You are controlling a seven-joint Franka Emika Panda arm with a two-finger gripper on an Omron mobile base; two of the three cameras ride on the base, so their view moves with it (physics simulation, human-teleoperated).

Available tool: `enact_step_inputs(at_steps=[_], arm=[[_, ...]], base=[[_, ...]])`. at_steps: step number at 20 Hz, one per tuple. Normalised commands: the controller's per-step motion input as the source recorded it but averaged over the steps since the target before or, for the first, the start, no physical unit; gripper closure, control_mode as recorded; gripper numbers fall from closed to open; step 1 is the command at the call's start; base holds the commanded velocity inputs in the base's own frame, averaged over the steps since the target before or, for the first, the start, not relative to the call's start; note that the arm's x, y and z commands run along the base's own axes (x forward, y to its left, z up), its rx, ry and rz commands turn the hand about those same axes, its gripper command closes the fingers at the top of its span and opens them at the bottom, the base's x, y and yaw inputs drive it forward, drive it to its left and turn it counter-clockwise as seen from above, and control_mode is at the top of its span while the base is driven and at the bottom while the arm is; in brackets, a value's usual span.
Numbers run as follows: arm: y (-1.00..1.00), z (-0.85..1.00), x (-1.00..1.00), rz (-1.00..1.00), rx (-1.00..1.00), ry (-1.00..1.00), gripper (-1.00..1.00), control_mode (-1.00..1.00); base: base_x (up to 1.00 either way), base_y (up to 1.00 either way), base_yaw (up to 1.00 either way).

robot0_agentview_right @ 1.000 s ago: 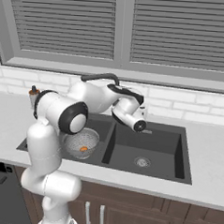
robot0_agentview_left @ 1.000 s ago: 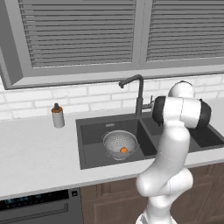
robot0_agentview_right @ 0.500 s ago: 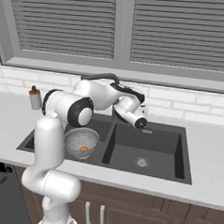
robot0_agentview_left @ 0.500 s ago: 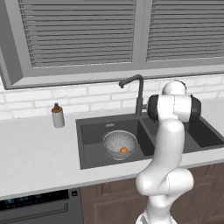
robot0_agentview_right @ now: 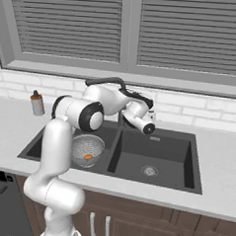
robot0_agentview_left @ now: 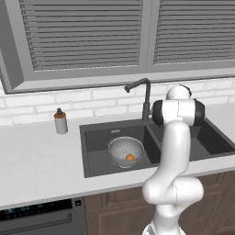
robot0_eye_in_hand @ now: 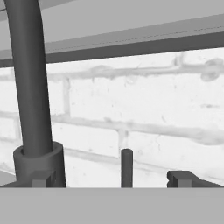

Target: Put the colander in the sink, put the tangerine in the colander, and turn on the sink faucet and pour water over the colander.

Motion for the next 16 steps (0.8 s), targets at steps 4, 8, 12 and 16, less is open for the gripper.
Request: enact_step_inputs(at_steps=[4, 8, 12, 16], arm=[[0.00, -0.05, 0.30, 0.00, 0.00, 0.00, -1.00, -1.00], [0.00, -0.02, 0.24, 0.00, 0.00, 0.00, -1.00, -1.00], [0.00, -0.05, 0.21, 0.00, 0.00, 0.00, -1.00, -1.00], [0.00, -0.12, 0.16, 0.00, 0.00, 0.00, -1.00, -1.00]], base=[[0.00, 0.00, 0.00], [0.00, 0.00, 0.00], [0.00, 0.00, 0.00], [0.00, 0.00, 0.00]])
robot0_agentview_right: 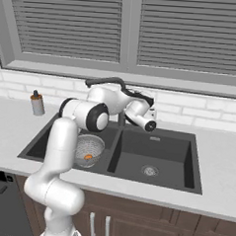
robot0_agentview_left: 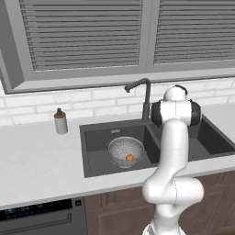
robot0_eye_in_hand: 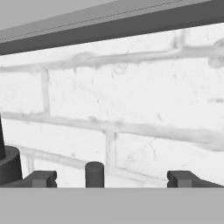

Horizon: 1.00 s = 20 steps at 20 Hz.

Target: Put the colander in the sink, put the tangerine in the colander, and turn on the sink faucet and pour water over the colander.

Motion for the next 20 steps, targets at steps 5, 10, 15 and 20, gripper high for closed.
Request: enact_step_inputs(at_steps=[5, 10, 15, 20], arm=[[0.00, -0.21, 0.15, 0.00, 0.00, 0.00, -1.00, -1.00], [-0.02, -0.11, 0.23, 0.00, 0.02, 0.00, -1.00, -1.00], [-0.01, -0.26, 0.11, 0.00, 0.03, 0.00, -1.00, -1.00], [-0.07, -0.31, 0.13, 0.00, 0.02, 0.00, -1.00, -1.00]], base=[[0.00, 0.00, 0.00], [0.00, 0.00, 0.00], [0.00, 0.00, 0.00], [0.00, 0.00, 0.00]])
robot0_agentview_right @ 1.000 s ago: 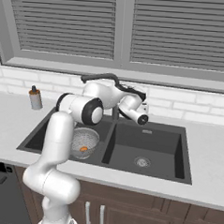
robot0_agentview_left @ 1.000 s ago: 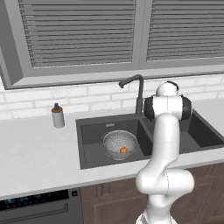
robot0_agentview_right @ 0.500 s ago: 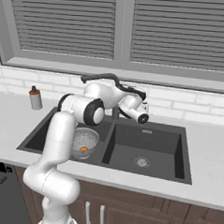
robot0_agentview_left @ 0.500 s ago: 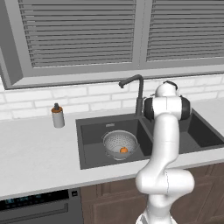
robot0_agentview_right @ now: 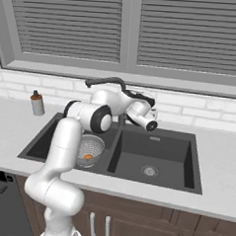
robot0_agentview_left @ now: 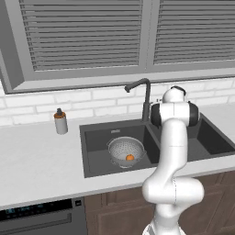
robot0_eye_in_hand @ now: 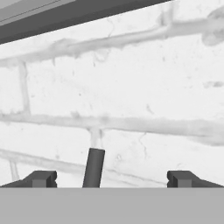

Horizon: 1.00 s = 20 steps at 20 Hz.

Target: Put the colander in the sink, put the tangerine in the colander, and turn on the sink faucet and pour water over the colander.

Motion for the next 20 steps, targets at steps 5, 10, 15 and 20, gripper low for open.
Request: enact_step_inputs(at_steps=[5, 10, 15, 20], arm=[[-0.08, -0.15, 0.13, 0.00, 0.01, 0.00, 1.00, -1.00], [-0.07, -0.07, 0.13, -0.03, 0.01, 0.00, 1.00, -1.00], [-0.32, -0.13, 0.05, -0.07, 0.00, 0.00, 1.00, -1.00], [-0.53, -0.11, 0.08, -0.10, 0.00, 0.03, 1.00, -1.00]], base=[[0.00, 0.00, 0.00], [0.00, 0.00, 0.00], [0.00, 0.00, 0.00], [0.00, 0.00, 0.00]])
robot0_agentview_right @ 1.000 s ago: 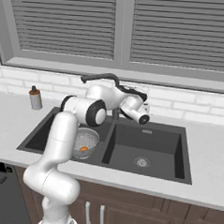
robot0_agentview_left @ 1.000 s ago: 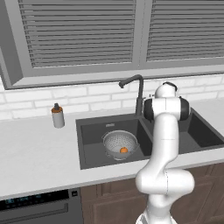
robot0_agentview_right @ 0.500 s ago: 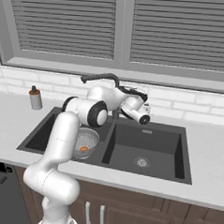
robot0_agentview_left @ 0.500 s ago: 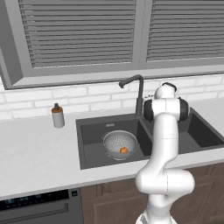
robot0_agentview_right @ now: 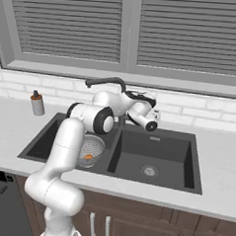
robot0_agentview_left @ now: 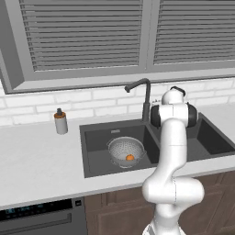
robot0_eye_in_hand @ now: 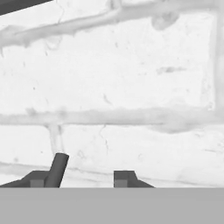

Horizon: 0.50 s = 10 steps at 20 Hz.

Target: Put the colander in the sink, put the tangerine in the colander, and turn on the sink faucet and pour water over the colander.

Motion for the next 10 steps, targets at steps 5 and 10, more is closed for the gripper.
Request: enact_step_inputs(at_steps=[5, 10], arm=[[-0.64, -0.07, 0.20, -0.15, 0.00, 0.09, 1.00, -1.00], [-0.68, -0.14, 0.13, -0.17, 0.00, 0.08, 1.00, -1.00]], base=[[0.00, 0.00, 0.00], [0.00, 0.00, 0.00]])
